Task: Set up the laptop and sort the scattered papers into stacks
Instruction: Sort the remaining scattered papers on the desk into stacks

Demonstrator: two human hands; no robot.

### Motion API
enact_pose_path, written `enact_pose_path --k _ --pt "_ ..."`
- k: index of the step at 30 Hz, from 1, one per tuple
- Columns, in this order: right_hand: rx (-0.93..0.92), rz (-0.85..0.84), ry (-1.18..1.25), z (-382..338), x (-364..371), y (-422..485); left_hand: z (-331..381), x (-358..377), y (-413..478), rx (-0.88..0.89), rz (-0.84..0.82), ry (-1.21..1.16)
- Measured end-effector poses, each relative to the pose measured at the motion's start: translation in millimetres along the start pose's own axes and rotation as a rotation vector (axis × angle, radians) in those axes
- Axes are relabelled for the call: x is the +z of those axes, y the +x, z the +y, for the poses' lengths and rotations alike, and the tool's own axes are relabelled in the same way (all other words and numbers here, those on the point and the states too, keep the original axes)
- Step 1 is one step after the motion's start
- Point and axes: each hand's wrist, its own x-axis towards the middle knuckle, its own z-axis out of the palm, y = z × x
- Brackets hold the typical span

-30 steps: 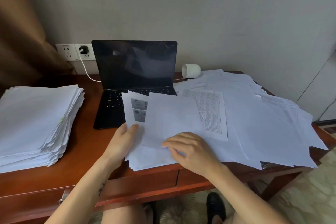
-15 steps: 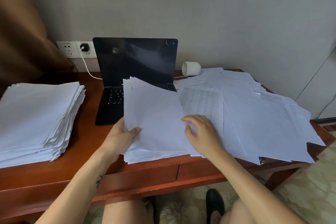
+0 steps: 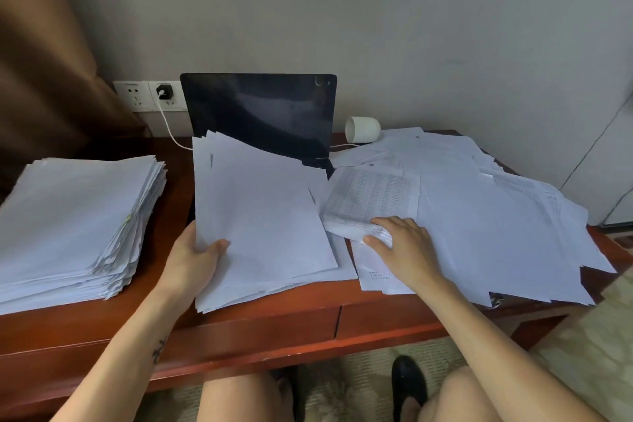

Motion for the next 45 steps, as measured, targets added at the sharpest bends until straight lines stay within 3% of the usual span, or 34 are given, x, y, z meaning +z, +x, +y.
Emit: enact_pose_path --k 5,10,18,22,27,32,34,38,41,45 --pt "0.080 0.193 0.154 -2.4 0.2 -6.0 0.2 -3.5 -5.1 -0.012 -0.057 0.001" --pt "0.175 0.200 0.555 -6.9 -9.9 -15.7 0.8 -2.7 -9.9 -0.041 -0.074 -0.003" --pt "-0.081 0.165 0.492 -32.2 -7.3 -38.2 4.2 5.7 -18.0 -0.039 -0.117 -0.049" --pt "-0.296 0.032 0.315 -45.9 1.8 -45.9 8.3 13.2 -19.6 -0.058 -0.213 -0.107" --pt "-0.352 -0.172 0.306 -51.4 1.5 -49.2 9.6 15.5 -14.7 -0.066 -0.276 -0.082" --pt "-0.237 -0.312 0.506 -55.3 -6.9 -50.3 7.1 19.7 -14.5 -0.033 -0.237 -0.011" --pt "-0.139 -0.247 0.632 -60.2 -12.6 -46.2 5.8 18.9 -16.1 0.015 -0.195 -0.036" --pt "0.058 -0.074 0.622 -69.8 -18.9 -19.3 6.8 11.1 -18.8 0.126 -0.140 -0.108" --pt "0.253 -0.084 0.919 -83.4 -23.2 7.7 15.5 3.7 -18.3 0.235 -0.090 -0.164" --pt "0.210 -0.029 1.072 -107.9 -41.0 32.8 27.4 -4.2 -9.5 0.380 -0.053 -0.201"
